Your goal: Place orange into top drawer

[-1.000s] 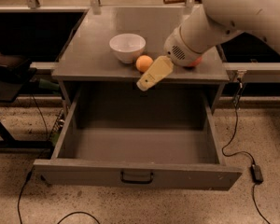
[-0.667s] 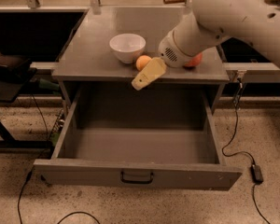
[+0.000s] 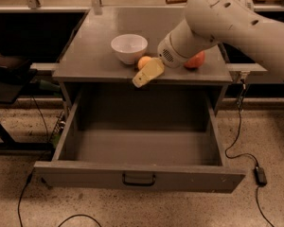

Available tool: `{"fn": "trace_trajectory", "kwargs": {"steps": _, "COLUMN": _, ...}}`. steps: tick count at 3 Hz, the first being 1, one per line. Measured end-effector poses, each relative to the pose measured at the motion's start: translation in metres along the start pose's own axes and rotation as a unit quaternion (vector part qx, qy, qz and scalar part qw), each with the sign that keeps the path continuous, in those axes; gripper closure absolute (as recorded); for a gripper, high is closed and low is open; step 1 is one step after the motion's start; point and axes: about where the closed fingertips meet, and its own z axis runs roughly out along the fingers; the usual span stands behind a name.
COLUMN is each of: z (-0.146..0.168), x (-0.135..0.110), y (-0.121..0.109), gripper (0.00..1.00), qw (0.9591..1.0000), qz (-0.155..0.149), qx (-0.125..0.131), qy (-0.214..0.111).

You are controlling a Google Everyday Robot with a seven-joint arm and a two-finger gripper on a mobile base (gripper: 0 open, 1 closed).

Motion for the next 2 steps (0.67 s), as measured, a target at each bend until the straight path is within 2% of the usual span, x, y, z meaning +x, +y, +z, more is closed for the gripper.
{"fn": "trace_trajectory", "kwargs": {"steps": 1, "z": 0.01, "x": -0.004, "y": -0.009, "gripper": 0.0, "qw": 0.9999, "qz": 0.006, "qx": 0.01, "qy": 0.002}}
{"fn": "trace_trajectory", "kwargs": {"steps": 2, "z": 0.029, "x": -0.015, "y": -0.008, "gripper": 0.0, "qw": 1.0, "qz": 0.007, "qx": 0.006, "qy": 0.002}}
